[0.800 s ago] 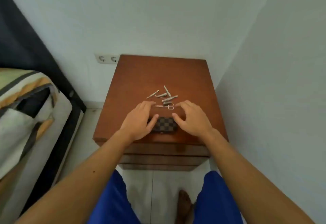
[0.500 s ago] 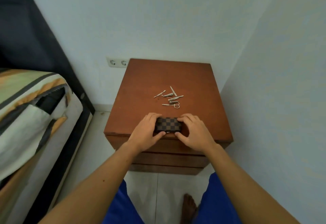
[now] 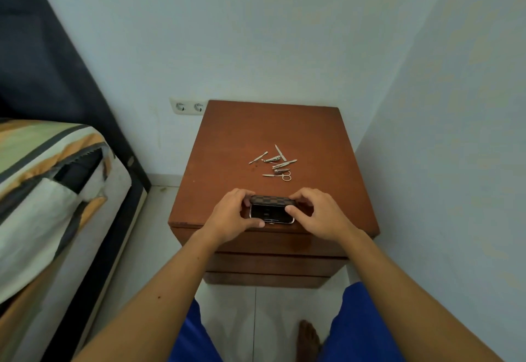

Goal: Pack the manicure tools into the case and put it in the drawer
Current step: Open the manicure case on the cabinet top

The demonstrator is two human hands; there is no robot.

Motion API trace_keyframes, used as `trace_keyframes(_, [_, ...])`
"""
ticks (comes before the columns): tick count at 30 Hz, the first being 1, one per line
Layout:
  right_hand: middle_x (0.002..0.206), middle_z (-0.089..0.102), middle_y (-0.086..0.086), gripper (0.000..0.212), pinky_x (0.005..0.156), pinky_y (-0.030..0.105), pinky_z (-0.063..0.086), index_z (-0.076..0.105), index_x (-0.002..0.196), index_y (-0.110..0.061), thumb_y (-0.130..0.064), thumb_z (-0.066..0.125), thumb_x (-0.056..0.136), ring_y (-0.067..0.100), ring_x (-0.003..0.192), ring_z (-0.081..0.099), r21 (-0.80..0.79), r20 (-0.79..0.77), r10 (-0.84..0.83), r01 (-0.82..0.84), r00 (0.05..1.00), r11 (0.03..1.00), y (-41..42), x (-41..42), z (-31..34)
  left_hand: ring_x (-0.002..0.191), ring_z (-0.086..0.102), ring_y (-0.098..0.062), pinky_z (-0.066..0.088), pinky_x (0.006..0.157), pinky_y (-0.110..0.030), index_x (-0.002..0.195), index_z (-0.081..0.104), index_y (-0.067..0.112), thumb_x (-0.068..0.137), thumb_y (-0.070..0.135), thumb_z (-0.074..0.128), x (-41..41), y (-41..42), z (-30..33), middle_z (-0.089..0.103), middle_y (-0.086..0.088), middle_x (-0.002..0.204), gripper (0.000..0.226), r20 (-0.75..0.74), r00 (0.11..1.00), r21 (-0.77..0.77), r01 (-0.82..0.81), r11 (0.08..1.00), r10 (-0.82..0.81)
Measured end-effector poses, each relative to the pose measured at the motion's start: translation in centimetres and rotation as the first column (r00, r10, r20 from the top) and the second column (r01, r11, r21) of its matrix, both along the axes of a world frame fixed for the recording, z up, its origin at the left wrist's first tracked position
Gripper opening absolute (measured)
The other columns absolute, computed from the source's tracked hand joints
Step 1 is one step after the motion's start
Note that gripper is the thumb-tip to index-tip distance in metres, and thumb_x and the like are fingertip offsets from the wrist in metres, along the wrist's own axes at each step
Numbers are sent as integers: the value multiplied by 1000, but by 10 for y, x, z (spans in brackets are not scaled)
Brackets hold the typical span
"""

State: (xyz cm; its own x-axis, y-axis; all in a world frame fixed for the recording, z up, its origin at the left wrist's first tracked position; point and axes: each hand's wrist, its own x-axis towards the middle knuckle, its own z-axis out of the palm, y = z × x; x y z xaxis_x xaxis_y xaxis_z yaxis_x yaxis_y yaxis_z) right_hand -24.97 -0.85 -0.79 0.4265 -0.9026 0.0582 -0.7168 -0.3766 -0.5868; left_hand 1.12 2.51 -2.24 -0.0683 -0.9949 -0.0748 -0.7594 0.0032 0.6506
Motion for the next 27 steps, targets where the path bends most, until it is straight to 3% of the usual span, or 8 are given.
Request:
trace_keyframes(5, [85,72,-8,23,70,32,51,73,89,-24,-46,70,94,10,79,65,26,155,-224,223,962,974,-26,13,0,90,55,-8,48,75,-28,117,62,29,66,40,100,0,-3,1,58,10,105,64,-13,998,39,-54,998,55])
trace_keyframes(9, [85,71,-4,15,71,27,46,76,92,-20,-34,79,89,11,76,62,100,148,-307,294,940,951,-43,27,-7,90,55,-10,44,71,-27,111,65,28,67,44,99,1,3,-2,59,11,101,58,-7,998,30,-56,998,57])
trace_keyframes(15, [91,68,-2,32,72,24,49,74,109,-23,-28,88,81,8,77,58,110,142,-316,302,938,947,-40,35,-16,93,55,-11,46,72,-28,102,60,26,66,47,98,5,13,-3,59,11,101,57,-17,1000,30,-16,999,16])
trace_keyframes(20, [93,66,-6,29,72,20,46,74,110,-23,-29,86,83,8,82,60,71,173,-292,284,941,956,-35,32,-18,93,55,-11,50,75,-30,103,59,25,64,48,99,4,12,-1,59,10,102,60,-21,1000,21,-13,1000,13])
trace_keyframes(24, [97,66,-7,28,81,26,50,75,109,-23,-28,86,83,11,90,63,53,210,-223,217,952,975,-26,24,-20,93,56,-12,48,74,-27,104,59,24,63,47,99,7,12,-1,58,9,102,62,-38,999,1,-4,1000,4])
trace_keyframes(27, [101,65,-10,28,86,28,48,77,109,-27,-33,85,83,12,96,59,29,138,-143,140,980,990,-18,17,-20,93,57,-13,51,76,-30,107,61,23,65,45,99,9,11,-1,59,7,104,61,-55,998,9,10,1000,-9])
